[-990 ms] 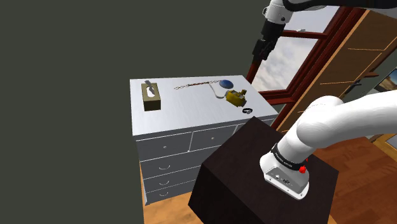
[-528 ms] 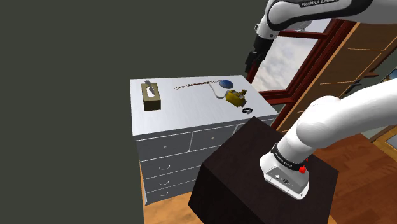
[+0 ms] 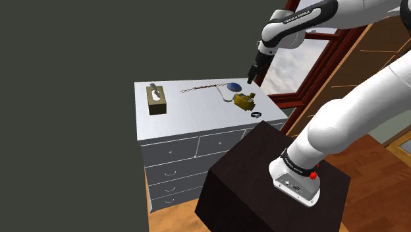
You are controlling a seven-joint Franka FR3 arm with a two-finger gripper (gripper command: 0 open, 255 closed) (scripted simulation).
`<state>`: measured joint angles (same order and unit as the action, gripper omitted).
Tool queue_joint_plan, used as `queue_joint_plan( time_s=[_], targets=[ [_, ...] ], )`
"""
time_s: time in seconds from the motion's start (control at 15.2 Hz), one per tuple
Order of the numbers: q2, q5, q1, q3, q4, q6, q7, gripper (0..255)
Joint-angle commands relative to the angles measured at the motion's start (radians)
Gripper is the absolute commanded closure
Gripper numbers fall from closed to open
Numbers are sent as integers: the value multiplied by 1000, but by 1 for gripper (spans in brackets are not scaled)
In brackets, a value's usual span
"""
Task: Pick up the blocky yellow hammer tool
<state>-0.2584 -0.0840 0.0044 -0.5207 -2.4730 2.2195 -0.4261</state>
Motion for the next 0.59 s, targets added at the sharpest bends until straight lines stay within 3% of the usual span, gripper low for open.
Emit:
queue_joint_plan(
  time_s=[0.0, 0.26, 0.53],
  targets=[
    [86, 58, 17, -34, 25, 54, -60, 0],
    [277, 229, 32, -80, 91, 136, -220, 0],
    [474, 426, -12, -58, 186, 174, -390, 0]
  ],
)
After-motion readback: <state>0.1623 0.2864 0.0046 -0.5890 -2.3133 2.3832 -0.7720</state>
